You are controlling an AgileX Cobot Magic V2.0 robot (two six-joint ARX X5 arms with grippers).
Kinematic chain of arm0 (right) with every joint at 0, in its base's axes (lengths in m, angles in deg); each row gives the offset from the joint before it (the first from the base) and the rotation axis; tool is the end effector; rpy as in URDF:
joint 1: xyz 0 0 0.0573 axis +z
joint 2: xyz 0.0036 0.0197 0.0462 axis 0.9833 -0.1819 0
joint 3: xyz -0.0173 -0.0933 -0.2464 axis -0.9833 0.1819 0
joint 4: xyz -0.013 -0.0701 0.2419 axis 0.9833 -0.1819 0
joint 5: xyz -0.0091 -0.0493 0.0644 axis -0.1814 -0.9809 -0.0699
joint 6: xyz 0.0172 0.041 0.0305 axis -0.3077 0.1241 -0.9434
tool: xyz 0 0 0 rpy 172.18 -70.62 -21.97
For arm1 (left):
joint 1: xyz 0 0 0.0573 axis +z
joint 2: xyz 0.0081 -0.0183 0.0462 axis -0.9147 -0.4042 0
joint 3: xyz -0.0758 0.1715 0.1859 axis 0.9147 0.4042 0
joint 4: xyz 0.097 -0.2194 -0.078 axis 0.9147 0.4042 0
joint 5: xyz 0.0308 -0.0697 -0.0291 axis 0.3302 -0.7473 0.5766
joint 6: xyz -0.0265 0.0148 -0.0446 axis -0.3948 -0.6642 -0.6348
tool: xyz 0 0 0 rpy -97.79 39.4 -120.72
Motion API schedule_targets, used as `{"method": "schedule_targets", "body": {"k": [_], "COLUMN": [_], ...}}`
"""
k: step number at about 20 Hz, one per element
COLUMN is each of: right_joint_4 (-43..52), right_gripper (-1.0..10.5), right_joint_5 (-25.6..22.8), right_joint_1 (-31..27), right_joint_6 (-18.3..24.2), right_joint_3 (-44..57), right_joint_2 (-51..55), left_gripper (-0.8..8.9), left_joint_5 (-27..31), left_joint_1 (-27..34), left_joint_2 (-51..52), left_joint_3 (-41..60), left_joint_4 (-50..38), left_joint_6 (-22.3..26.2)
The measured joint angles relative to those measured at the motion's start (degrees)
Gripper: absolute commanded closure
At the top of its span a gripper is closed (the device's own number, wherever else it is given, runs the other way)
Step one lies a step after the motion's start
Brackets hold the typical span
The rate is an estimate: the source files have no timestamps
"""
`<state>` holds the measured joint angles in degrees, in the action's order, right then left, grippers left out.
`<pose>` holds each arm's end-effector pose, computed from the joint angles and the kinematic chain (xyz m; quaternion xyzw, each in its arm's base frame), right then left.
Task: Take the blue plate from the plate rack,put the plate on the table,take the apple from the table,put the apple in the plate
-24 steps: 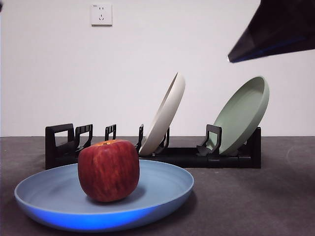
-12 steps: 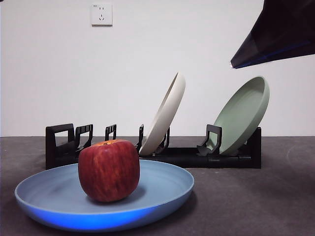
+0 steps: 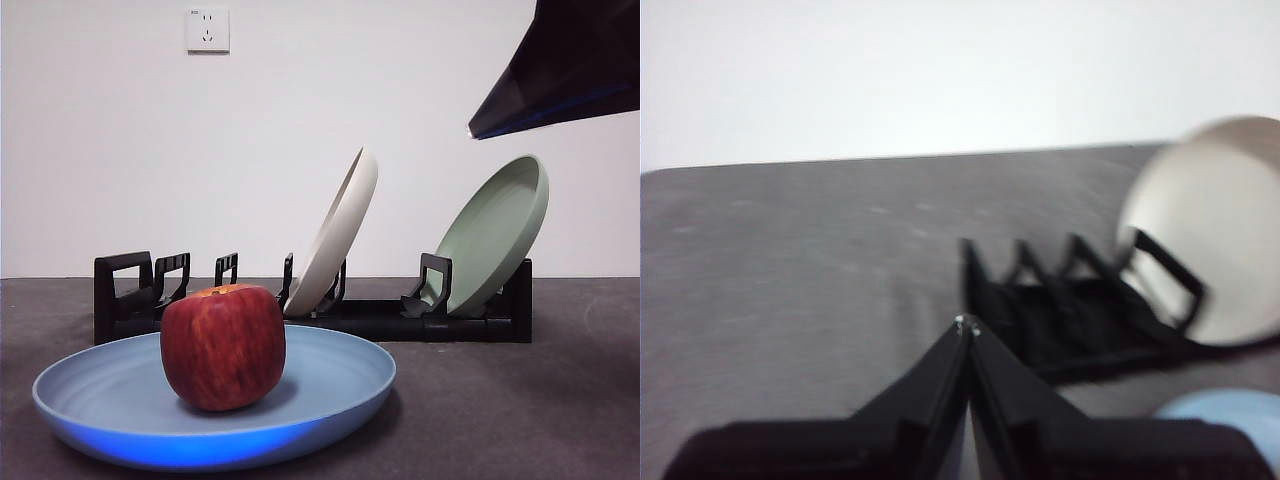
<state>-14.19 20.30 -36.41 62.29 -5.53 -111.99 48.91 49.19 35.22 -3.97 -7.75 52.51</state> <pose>0.1205 0.1138 0.2402 -0.0212 0.2396 0.3526 0.9043 0.0877 -0.0216 0.2252 -0.0149 0.0684 -0.0595 0.9958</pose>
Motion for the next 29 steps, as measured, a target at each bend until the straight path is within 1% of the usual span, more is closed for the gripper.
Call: {"method": "schedule_targets", "body": {"k": [2, 4, 6, 9, 13, 18, 29], "right_joint_4": [0.00, 0.00, 0.00, 0.00, 0.00, 0.00, 0.00], "right_gripper": [9.6, 9.6, 9.6, 9.6, 9.6, 9.6, 9.6], "right_joint_5": [0.02, 0.02, 0.00, 0.02, 0.00, 0.00, 0.00], "right_joint_1": [0.00, 0.00, 0.00, 0.00, 0.00, 0.00, 0.00], "right_joint_6": [-0.02, -0.02, 0.00, 0.00, -0.02, 0.00, 0.00], "right_joint_3": [0.00, 0.00, 0.00, 0.00, 0.00, 0.00, 0.00], "right_joint_2": [0.00, 0.00, 0.00, 0.00, 0.00, 0.00, 0.00], "left_gripper": [8.16, 8.16, 8.16, 8.16, 8.16, 8.16, 8.16], "left_joint_5": [-3.39, -4.66, -5.60, -5.66, -6.01, -7.26, -7.30], "left_joint_1": [7.43, 12.44, 15.74, 18.51, 19.50, 19.50, 19.50], "left_joint_2": [2.91, 4.68, 5.90, 7.41, 9.07, 9.20, 9.20], "left_joint_3": [4.46, 8.09, 10.34, 12.85, 15.19, 15.32, 15.34], "left_joint_4": [-1.90, -2.03, -2.03, -2.14, -2.67, -2.93, -2.95], "left_joint_6": [0.00, 0.00, 0.00, 0.09, 0.13, 0.09, 0.09]}}
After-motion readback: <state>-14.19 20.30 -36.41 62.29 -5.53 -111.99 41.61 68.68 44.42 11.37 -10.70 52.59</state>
